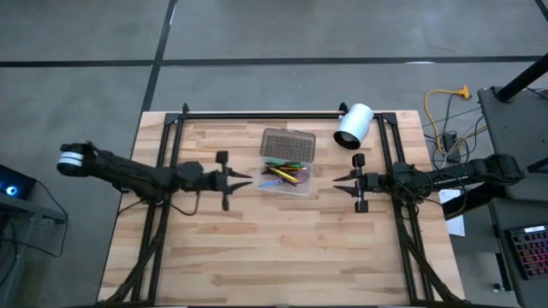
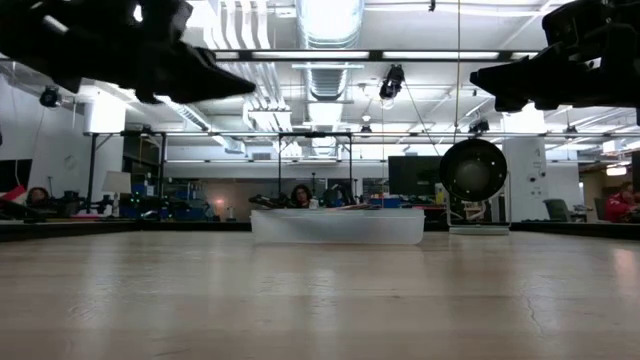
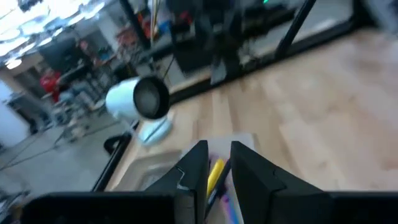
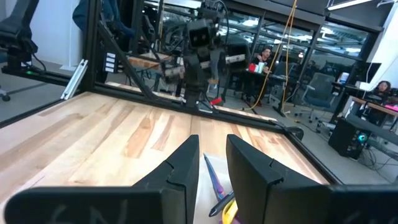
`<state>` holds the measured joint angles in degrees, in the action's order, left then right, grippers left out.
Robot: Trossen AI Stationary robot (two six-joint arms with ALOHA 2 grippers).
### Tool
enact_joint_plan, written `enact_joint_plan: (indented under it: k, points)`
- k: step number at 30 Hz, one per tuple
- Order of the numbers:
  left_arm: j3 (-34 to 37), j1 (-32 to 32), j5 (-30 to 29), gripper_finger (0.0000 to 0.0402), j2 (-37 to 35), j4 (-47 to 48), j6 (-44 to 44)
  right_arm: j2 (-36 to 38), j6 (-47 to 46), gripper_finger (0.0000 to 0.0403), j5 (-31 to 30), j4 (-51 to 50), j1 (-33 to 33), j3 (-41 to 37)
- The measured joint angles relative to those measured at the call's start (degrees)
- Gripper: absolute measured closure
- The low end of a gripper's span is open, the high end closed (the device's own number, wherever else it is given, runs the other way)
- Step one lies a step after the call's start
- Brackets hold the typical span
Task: Pick & place school supplies into a supply box
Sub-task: Close the supply box
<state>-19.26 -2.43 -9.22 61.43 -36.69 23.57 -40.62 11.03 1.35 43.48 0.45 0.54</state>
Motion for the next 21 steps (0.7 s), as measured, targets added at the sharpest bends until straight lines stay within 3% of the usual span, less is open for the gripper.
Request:
enact_joint_plan:
  k: [4,9,21]
  points:
    - [3.0,1.5,4.7,0.0348,-6.3,0.4,-2.4,0.0,0.0,0.0330,0.0,0.0,0.0,0.0]
    - [5.7,4.3,4.7,0.0348,-12.5,1.7,-6.7,0.0,0.0,0.0330,0.0,0.0,0.0,0.0]
    - [7.1,7.4,11.1,0.0348,-18.1,2.7,-10.6,0.0,0.1,0.0330,0.0,0.0,0.0,0.0]
